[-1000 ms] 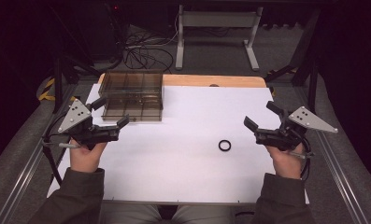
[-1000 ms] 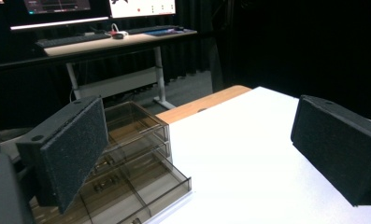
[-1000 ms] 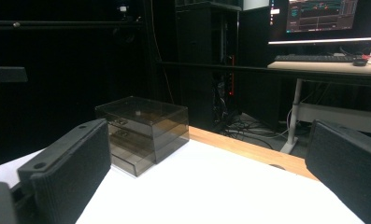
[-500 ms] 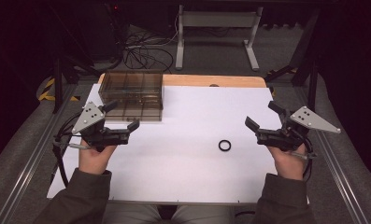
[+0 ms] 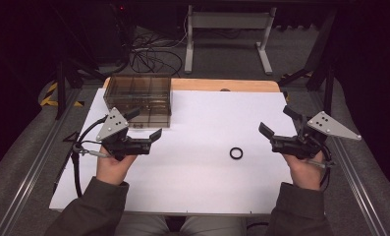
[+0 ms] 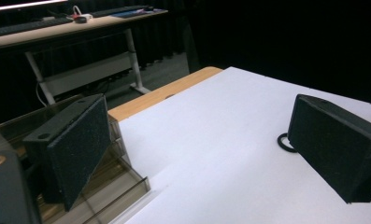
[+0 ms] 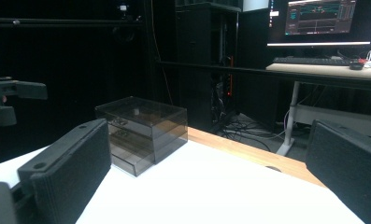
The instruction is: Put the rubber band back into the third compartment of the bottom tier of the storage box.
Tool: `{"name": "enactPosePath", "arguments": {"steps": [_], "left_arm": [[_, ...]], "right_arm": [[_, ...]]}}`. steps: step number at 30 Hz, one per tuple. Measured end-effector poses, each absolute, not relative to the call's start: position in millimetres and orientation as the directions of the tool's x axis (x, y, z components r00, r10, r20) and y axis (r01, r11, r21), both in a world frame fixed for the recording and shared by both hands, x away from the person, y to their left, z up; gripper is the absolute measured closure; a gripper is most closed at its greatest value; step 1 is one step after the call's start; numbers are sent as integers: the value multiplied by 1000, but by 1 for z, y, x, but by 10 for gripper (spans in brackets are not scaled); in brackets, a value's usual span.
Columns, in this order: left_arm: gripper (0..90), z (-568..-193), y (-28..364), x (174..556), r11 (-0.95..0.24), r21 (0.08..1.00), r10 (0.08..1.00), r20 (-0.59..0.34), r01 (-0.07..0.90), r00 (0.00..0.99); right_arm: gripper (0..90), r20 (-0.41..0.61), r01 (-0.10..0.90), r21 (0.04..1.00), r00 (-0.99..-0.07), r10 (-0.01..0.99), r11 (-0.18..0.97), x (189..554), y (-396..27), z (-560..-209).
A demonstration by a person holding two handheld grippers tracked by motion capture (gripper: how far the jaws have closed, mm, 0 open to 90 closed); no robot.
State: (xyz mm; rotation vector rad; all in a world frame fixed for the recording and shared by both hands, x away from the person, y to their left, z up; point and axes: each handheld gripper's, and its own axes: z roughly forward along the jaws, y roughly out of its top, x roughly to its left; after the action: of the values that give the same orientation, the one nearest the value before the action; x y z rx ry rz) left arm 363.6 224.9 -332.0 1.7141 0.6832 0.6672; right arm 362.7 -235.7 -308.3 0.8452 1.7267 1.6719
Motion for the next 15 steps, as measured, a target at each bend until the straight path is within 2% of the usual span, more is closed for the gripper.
{"name": "enactPosePath", "arguments": {"steps": [15], "left_arm": [[116,-336,193,373,-230,967,704,89,108,705]], "right_arm": [[10,30,44,999,-625,780,-3,364,-241,-309]]}}
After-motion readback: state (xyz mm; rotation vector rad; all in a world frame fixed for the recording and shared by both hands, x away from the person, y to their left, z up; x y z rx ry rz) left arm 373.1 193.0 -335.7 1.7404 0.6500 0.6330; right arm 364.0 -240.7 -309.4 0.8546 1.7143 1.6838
